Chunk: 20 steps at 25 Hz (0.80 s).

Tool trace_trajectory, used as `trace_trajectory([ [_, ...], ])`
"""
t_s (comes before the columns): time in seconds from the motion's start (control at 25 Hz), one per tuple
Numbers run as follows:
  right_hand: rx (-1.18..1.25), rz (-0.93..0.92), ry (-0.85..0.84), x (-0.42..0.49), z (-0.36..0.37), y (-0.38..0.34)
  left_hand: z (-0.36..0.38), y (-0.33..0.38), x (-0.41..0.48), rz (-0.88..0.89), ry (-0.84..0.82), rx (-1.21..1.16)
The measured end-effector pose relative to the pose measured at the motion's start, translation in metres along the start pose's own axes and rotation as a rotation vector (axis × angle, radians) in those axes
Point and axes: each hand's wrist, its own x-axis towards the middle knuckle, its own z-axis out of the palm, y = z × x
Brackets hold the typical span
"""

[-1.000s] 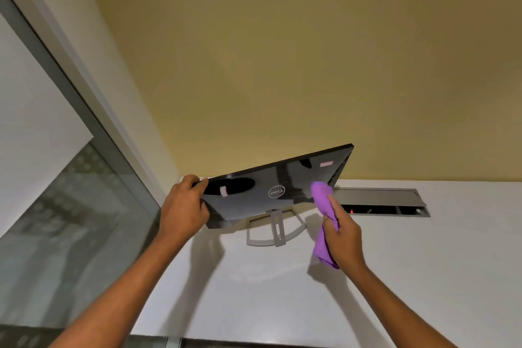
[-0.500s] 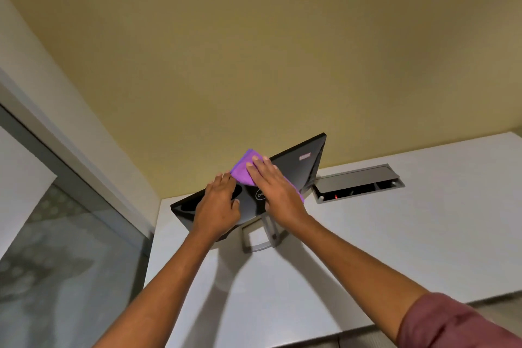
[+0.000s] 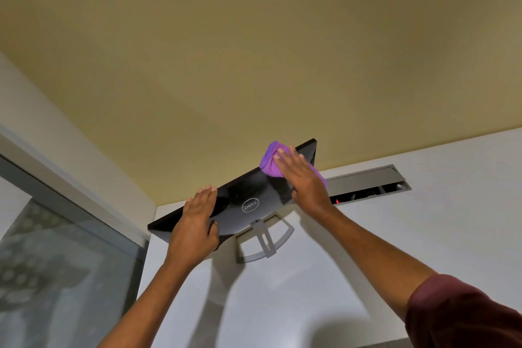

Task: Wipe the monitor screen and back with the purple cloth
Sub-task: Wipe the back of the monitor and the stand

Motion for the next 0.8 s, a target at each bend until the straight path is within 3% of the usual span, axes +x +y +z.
trace_trajectory([
  [0.2,0.120,0.154,0.133,0.005,-0.008,0.057,-0.005,0.004,0.000,-0.035,-0.008,-0.068],
  [0.44,0.239,0.366,0.335,0.012,0.013,0.051,-0.009,0.010,-0.005,-0.055,0.010,-0.125],
  [0.64,0.165,0.312,0.310,0.006,0.035,0.005,-0.009,0.009,-0.003,-0.067,0.002,-0.153],
  [0.8,0.090,0.100,0.188,-0.011,0.065,-0.050,-0.005,0.005,-0.003,-0.058,0.008,-0.169],
])
